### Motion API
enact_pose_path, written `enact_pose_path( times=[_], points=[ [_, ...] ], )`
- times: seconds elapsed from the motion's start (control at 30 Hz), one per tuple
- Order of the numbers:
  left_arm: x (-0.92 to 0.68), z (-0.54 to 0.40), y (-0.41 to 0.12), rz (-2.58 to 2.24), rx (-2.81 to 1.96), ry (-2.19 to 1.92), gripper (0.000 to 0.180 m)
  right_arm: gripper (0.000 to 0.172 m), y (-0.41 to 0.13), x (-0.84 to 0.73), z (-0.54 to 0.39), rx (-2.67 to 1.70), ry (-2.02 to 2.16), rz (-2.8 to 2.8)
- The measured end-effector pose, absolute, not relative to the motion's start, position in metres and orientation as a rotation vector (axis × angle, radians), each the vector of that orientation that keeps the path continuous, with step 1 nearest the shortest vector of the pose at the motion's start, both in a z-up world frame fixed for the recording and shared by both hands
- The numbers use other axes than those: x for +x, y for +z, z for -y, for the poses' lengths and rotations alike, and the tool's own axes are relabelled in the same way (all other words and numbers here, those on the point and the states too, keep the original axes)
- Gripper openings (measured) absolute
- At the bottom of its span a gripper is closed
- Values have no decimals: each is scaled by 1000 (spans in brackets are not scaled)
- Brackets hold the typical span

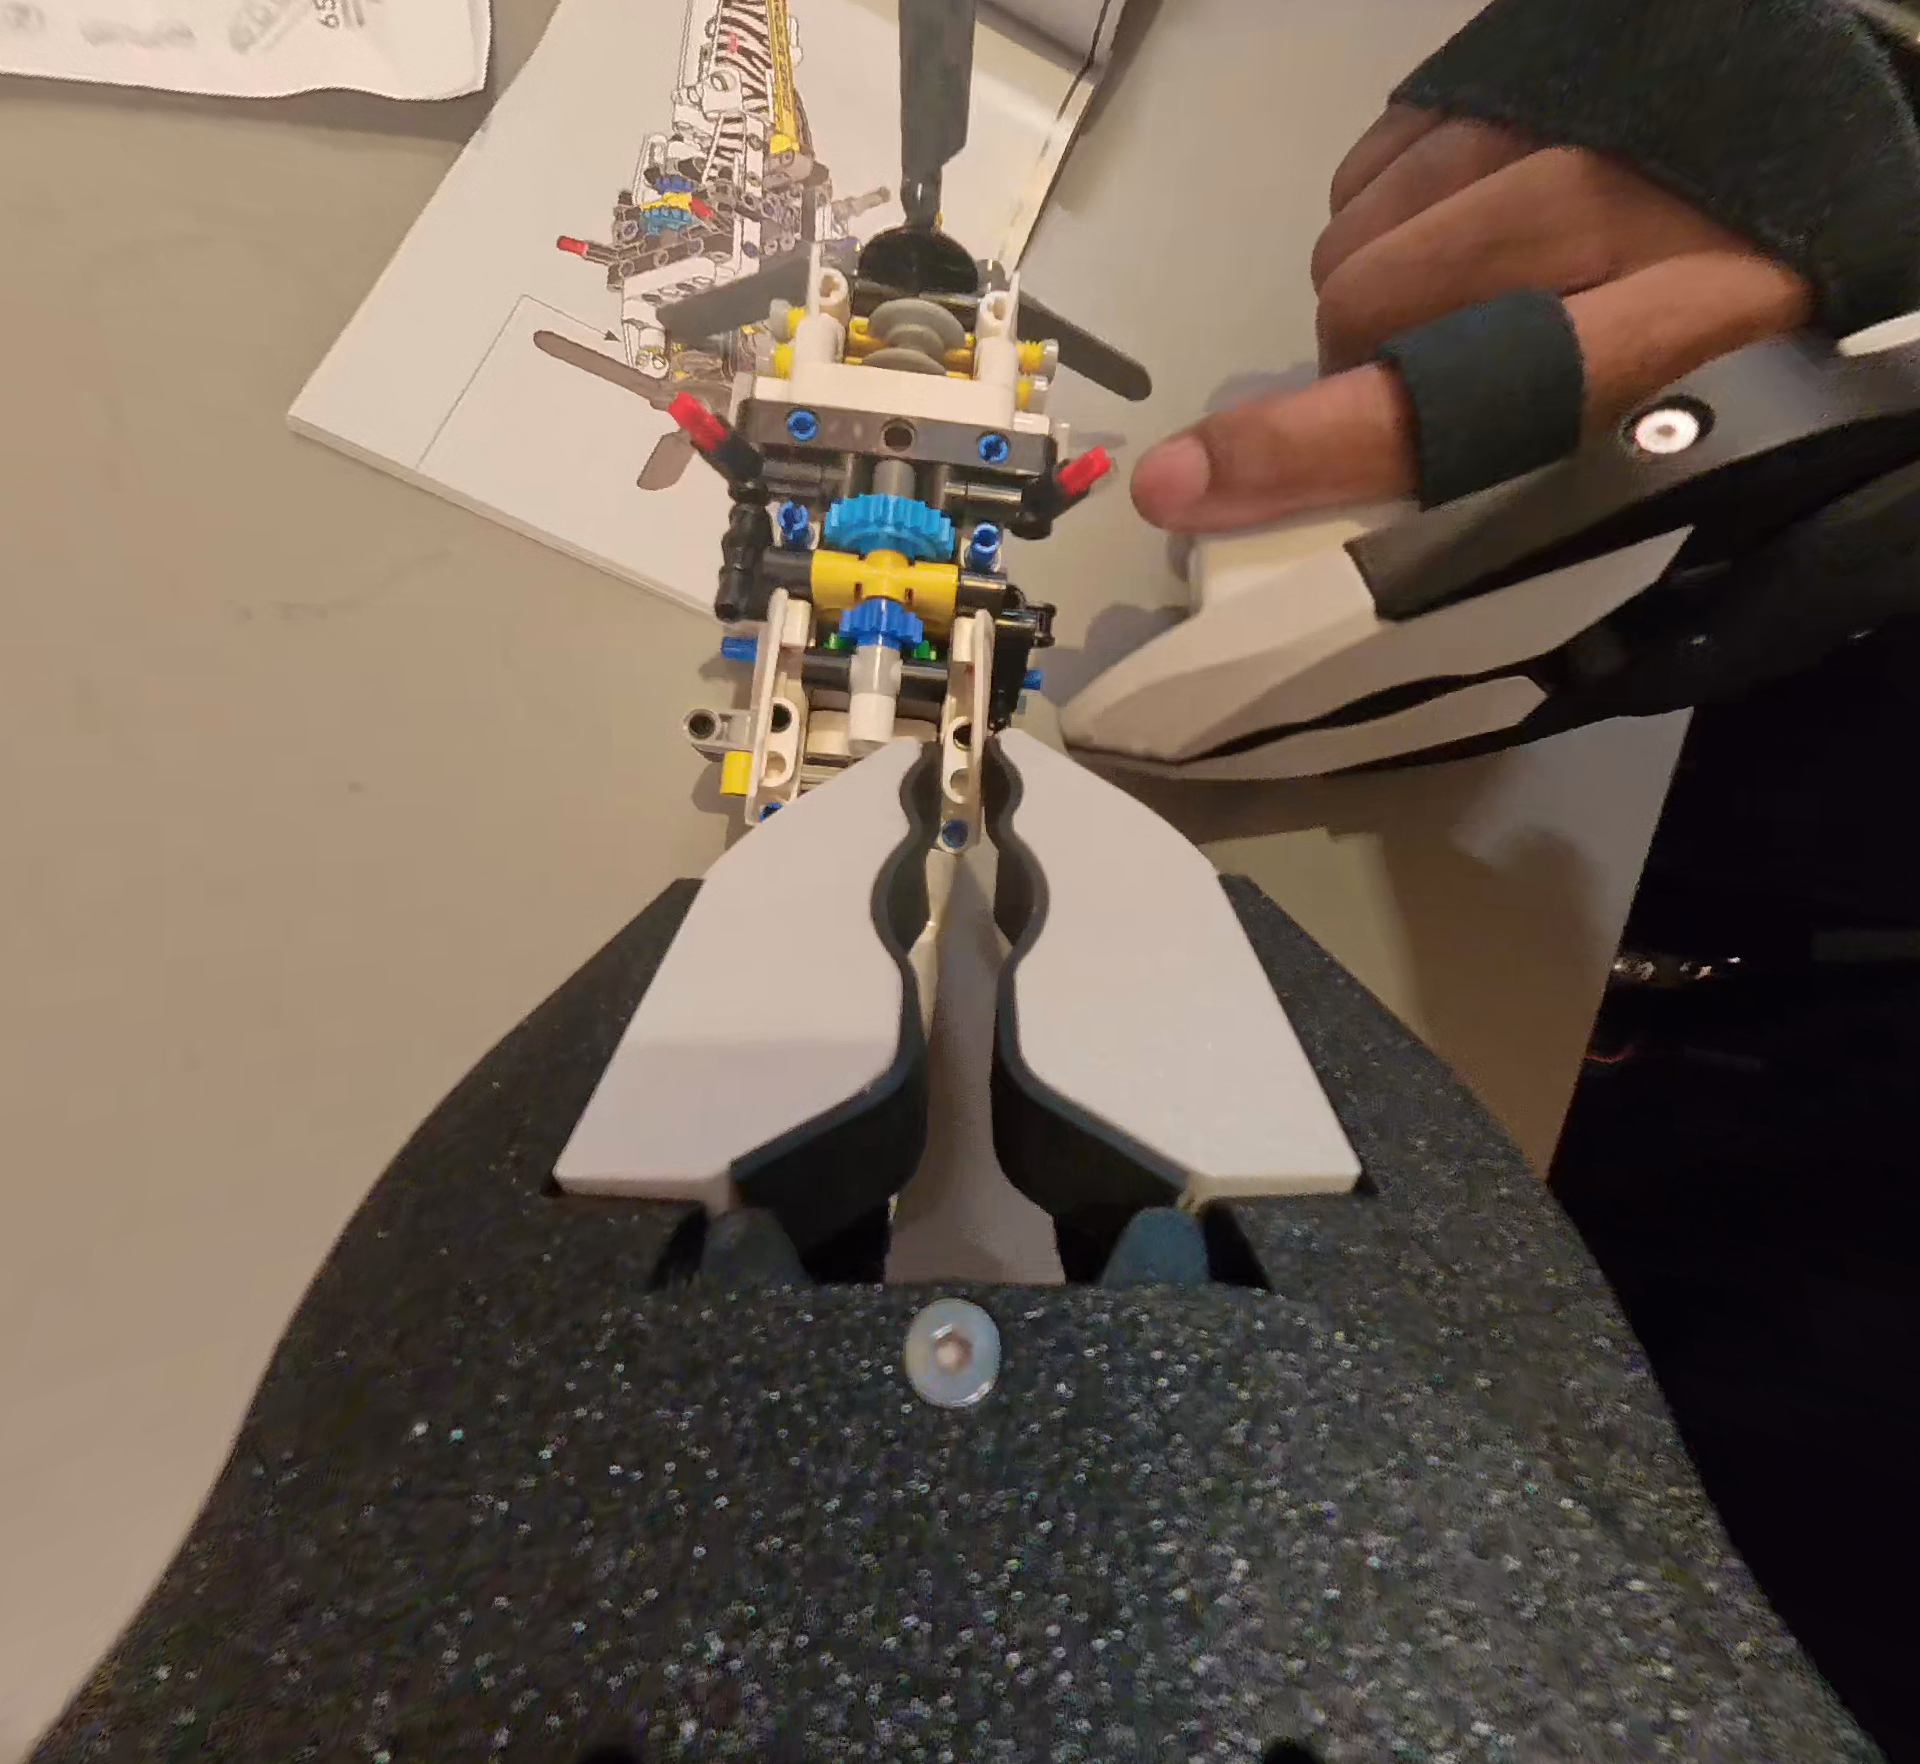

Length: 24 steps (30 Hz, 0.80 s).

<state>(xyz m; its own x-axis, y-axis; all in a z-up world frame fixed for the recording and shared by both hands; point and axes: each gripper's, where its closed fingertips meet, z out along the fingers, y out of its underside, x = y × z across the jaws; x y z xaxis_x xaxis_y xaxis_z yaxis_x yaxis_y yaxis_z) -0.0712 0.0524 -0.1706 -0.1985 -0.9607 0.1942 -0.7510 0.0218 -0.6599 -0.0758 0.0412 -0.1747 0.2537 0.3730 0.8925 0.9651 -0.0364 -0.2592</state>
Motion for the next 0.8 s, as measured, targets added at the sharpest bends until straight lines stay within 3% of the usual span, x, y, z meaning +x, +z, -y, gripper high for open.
enact_pose_path(
  times=[0.6, 0.8],
  points=[
    [-91, -30, -171, -2156, -1609, -771, 9, 5, -164, -74, -23, -1335, -1016, 1523],
    [-92, -26, -171, -2198, -1549, -753, 9, 19, -164, -82, -11, -1317, -926, 1660]
  ],
)
